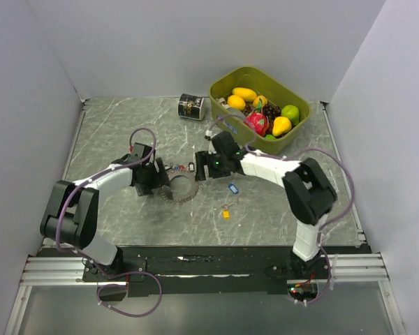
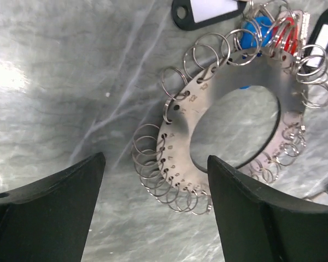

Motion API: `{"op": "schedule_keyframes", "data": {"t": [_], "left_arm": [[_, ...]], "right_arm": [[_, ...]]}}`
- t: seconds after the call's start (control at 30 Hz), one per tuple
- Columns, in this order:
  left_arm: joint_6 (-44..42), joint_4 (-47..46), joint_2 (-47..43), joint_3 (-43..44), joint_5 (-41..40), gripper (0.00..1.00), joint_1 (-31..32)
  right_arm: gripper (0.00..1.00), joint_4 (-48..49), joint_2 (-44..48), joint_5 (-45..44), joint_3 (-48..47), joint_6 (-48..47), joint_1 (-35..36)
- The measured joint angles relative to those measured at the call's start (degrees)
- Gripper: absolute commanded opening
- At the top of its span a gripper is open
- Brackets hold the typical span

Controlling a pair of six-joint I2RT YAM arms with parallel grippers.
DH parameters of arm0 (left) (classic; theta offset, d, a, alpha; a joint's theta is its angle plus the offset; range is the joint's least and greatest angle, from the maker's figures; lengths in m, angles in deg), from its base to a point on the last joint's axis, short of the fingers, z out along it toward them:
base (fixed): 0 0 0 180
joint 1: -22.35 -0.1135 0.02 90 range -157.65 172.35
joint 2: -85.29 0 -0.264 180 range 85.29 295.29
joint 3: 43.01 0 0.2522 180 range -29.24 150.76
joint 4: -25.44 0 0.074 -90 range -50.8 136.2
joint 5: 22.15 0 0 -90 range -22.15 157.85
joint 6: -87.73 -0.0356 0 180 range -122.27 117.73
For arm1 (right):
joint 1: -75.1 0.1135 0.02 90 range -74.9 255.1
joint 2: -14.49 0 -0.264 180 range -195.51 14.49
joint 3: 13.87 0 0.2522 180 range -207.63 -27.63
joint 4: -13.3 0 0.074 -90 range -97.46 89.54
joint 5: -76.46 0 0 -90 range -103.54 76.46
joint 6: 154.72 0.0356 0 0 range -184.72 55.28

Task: Put the keys on the keyring

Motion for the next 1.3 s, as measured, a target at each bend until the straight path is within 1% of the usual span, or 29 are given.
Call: {"op": "schedule_keyframes", "data": {"t": [0.1, 0.17, 0.27, 0.37, 0.4, 0.57, 0.73, 0.83, 0.87, 1.0, 1.1, 1.17, 1.3], "left_arm": [[0.6, -1.6, -0.6, -0.9, 0.5, 0.81, 0.0], [0.7, -1.9, -0.6, -1.0, 0.9, 0.80, -0.1], [0.7, -2.4, -0.5, -1.0, 1.3, 0.80, -0.1], [0.7, -3.0, -0.3, -1.0, 2.0, 0.79, -0.1], [0.7, -3.1, -0.2, -1.0, 2.4, 0.79, -0.1], [0.7, -3.8, 0.7, -0.3, 3.8, 0.78, 0.0], [0.7, -4.9, 1.7, 0.5, 4.9, 0.78, 0.8], [0.7, -4.8, 2.1, 1.1, 5.1, 0.79, 1.4], [0.7, -4.7, 2.1, 1.2, 4.9, 0.80, 1.5], [0.5, -3.0, 2.1, 2.6, 2.6, 0.81, 1.7], [0.3, -1.3, 1.3, 2.9, -0.1, 0.81, 1.7], [0.1, -0.3, 0.5, 2.9, -1.2, 0.80, 1.7], [-0.7, 0.7, -0.1, 3.1, -2.3, 0.76, 1.7]], "right_arm": [[0.69, -0.9, -4.7, 0.8, -3.8, 0.4, 1.2], [0.67, -1.5, -6.6, 1.3, -5.0, 0.7, 2.2], [0.61, -2.2, -7.9, 2.1, -5.2, 1.1, 3.5], [0.50, -1.9, -8.1, 2.6, -4.3, 1.7, 4.4], [0.49, -1.3, -8.0, 3.2, -3.8, 1.9, 4.5], [0.48, 3.5, -5.6, 4.8, 1.4, 3.7, 5.5], [0.48, 4.7, -4.2, 5.8, 3.9, 5.4, 9.3], [0.49, 4.5, -4.2, 7.0, 4.0, 5.9, 12.5], [0.51, 4.4, -4.2, 7.3, 4.0, 6.0, 13.2], [0.56, 3.9, -3.5, 7.4, 4.2, 6.0, 15.7], [0.60, 2.3, -0.2, 4.7, 4.9, 5.9, 15.6], [0.64, 1.2, 2.6, 2.7, 5.0, 5.6, 14.9], [0.66, 0.8, 8.0, -0.6, 4.9, 4.6, 11.6]]}}
